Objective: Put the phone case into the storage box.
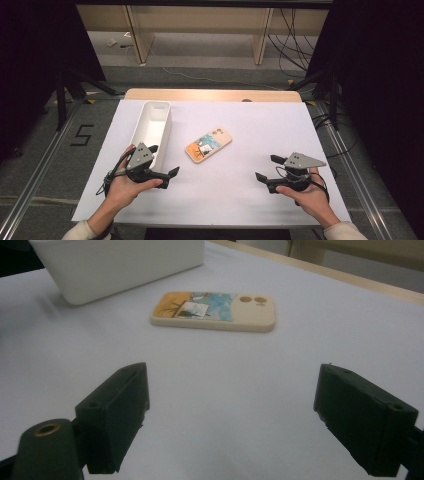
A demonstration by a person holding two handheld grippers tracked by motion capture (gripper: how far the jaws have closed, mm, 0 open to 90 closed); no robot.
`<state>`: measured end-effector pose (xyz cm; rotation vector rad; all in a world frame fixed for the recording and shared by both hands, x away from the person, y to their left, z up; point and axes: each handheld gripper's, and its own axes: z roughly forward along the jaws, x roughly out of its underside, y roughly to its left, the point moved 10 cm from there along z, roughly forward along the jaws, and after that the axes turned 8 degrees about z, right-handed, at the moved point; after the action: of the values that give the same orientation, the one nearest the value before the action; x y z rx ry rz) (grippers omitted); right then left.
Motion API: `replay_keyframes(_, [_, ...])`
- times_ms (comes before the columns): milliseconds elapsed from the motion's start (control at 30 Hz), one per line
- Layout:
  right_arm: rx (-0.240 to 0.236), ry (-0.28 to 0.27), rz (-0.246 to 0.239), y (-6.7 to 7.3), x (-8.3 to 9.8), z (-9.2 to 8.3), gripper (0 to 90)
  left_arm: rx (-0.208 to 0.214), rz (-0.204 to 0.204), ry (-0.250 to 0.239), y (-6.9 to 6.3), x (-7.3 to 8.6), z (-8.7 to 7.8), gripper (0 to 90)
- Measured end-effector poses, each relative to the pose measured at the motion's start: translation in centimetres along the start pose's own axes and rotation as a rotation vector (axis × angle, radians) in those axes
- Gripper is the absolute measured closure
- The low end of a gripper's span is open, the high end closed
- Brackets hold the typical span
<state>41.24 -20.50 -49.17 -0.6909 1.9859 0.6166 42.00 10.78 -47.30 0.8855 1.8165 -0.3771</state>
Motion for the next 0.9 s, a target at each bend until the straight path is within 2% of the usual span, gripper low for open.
replay_keyframes(400, [0.002, 0.001, 0.000, 0.1, 0.0, 0.0, 15.4, -0.002, 0.001, 0.000, -0.1, -0.1, 0.0, 1.1])
replay_keyframes(500, [0.009, -0.001, 0.006, -0.1, -0.1, 0.0, 15.4, 0.005, -0.016, -0.004, -0.4, -0.5, 0.2, 2.2])
replay_keyframes(667, [0.013, -0.003, 0.015, -0.3, -0.1, 0.0, 15.3, 0.021, -0.004, 0.023, -1.5, -2.0, 1.8, 2.5])
replay_keyframes(800, [0.014, -0.005, 0.018, -0.3, -0.1, 0.0, 15.4, 0.079, 0.009, 0.059, -2.7, -3.2, 3.8, 1.0])
replay_keyframes(900, [0.014, -0.007, 0.018, -0.3, -0.2, -0.1, 15.3, 0.102, 0.029, 0.093, -3.2, -3.7, 5.5, 0.0])
